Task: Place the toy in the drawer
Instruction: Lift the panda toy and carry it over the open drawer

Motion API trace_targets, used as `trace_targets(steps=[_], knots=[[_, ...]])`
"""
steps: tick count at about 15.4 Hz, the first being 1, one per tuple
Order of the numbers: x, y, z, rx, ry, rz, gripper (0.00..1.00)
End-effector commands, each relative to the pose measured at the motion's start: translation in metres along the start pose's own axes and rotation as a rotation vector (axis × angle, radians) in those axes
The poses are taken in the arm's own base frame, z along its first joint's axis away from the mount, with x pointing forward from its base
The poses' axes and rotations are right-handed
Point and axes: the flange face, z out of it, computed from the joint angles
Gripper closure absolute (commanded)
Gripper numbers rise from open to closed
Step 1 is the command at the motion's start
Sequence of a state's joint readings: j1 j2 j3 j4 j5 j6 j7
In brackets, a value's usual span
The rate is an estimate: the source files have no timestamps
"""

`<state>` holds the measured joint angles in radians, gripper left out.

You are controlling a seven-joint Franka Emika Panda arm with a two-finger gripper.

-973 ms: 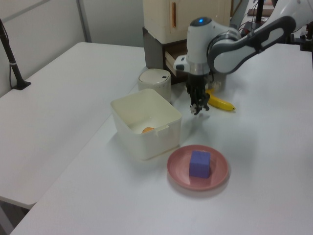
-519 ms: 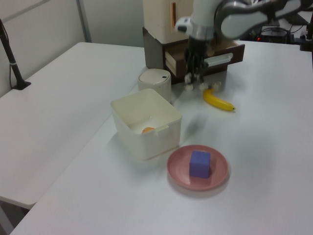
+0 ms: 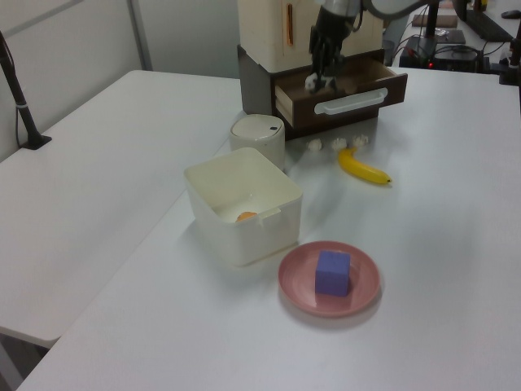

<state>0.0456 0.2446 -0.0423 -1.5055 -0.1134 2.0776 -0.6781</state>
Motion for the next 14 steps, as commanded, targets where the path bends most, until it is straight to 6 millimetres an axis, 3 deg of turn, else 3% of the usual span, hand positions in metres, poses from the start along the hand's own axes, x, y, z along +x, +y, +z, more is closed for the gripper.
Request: trace_targets(steps=[1, 3, 6, 9, 11, 14], knots=[[-0.039, 0.052, 0.01, -0.067, -0.018, 0.053, 0.61], [-0.058, 0.075, 0.031, -0.095, -0.013, 0.067, 0.61], [-0.083, 0.097, 0.082, -0.087, -0.045, 0.107, 0.61], [-0.094, 0.108, 0.094, -0.113, -0.039, 0.118, 0.57], [-0.098, 0.11, 0.104, -0.109, -0.041, 0.135, 0.41], [-0.097, 0.112, 0.09, -0.119, -0.022, 0.153, 0.19]])
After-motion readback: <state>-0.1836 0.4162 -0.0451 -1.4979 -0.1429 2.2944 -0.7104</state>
